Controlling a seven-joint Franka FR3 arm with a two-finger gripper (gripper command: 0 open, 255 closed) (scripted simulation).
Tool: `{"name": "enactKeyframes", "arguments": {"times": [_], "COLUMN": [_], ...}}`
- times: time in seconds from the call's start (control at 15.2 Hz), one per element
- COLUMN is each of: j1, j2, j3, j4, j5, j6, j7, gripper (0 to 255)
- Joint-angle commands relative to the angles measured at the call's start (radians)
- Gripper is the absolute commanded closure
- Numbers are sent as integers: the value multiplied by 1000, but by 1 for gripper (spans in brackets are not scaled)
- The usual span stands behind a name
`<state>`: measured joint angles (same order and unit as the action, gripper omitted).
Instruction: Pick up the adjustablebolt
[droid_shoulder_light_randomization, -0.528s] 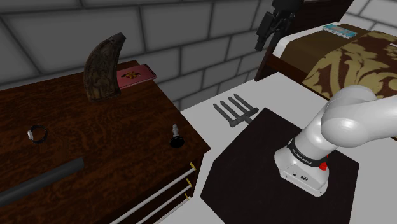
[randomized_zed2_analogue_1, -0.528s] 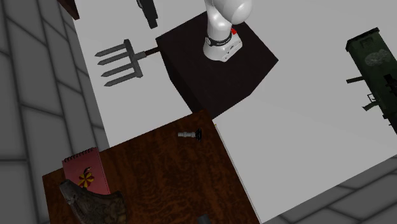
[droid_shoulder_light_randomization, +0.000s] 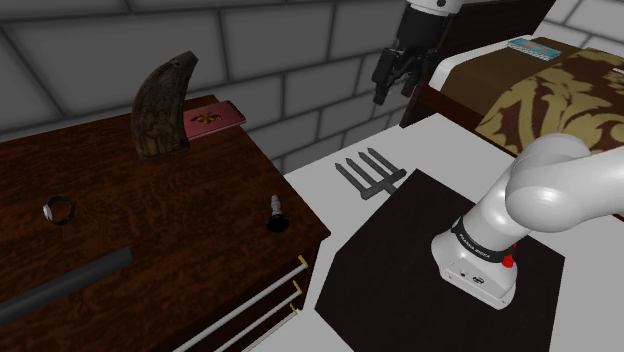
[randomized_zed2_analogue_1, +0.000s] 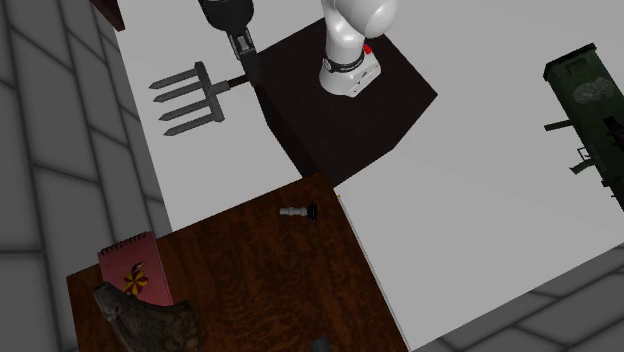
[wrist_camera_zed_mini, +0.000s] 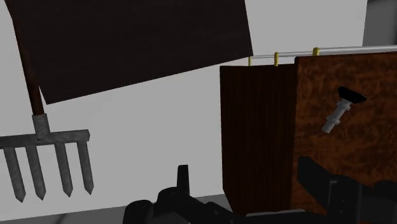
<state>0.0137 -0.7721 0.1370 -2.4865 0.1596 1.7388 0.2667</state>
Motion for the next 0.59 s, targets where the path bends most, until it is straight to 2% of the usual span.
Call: {"name": "enactKeyframes", "arguments": {"times": [0.0, 0.53], "j1": [16, 45], "j2": [16, 191], "j3": [53, 237], "j4": [-28, -31], "j5": [38, 136], "j6": [44, 226], "j7": [65, 285], "gripper": [0, 0]}}
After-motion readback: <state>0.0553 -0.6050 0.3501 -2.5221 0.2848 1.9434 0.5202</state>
